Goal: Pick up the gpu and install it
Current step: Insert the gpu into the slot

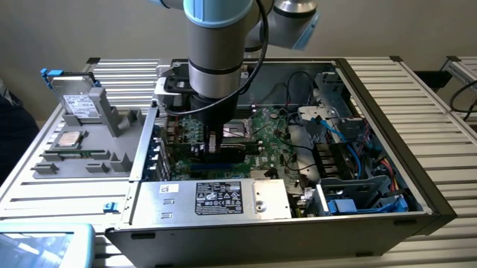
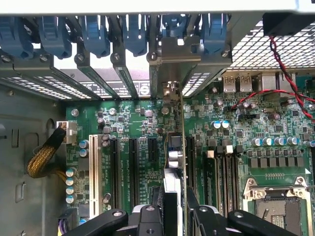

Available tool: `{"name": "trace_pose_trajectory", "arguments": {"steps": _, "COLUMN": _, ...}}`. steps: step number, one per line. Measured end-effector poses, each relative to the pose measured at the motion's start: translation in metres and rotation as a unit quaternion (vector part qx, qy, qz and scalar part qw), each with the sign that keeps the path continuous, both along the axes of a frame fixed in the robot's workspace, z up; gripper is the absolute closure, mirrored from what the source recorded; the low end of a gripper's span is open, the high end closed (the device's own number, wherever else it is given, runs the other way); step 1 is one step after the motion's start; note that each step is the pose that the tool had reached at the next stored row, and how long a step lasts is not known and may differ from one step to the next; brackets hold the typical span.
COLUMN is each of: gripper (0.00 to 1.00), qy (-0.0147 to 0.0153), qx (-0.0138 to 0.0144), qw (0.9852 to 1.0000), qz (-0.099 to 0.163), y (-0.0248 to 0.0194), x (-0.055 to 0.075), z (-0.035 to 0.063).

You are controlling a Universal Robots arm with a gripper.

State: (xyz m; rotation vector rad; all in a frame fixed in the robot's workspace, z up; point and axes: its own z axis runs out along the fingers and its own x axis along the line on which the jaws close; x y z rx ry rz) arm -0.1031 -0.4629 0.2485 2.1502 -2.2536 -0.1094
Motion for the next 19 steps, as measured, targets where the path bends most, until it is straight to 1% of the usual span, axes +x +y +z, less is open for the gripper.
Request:
{"name": "trace_pose_trajectory", "arguments": {"steps": 6, "gripper": 0.72, "qy": 0.0004, "qx": -0.0028, "qw": 1.0000, "qz": 0.000, "y": 0.0000, "x": -0.0003, "z": -0.0003}}
{"name": "trace_pose_trajectory", "arguments": {"steps": 13, "gripper": 0.72, "qy": 0.0003, "qx": -0.0031, "qw": 1.0000, "qz": 0.000, "y": 0.0000, "x": -0.0009, "z": -0.0018}}
{"name": "trace_pose_trajectory", "arguments": {"steps": 16, "gripper": 0.72, "qy": 0.0005, "qx": -0.0038, "qw": 1.0000, "qz": 0.000, "y": 0.0000, "x": -0.0010, "z": -0.0023}}
{"name": "trace_pose_trajectory", "arguments": {"steps": 19, "gripper": 0.72, "qy": 0.0004, "qx": -0.0037, "qw": 1.0000, "qz": 0.000, "y": 0.0000, "x": -0.0010, "z": -0.0025}}
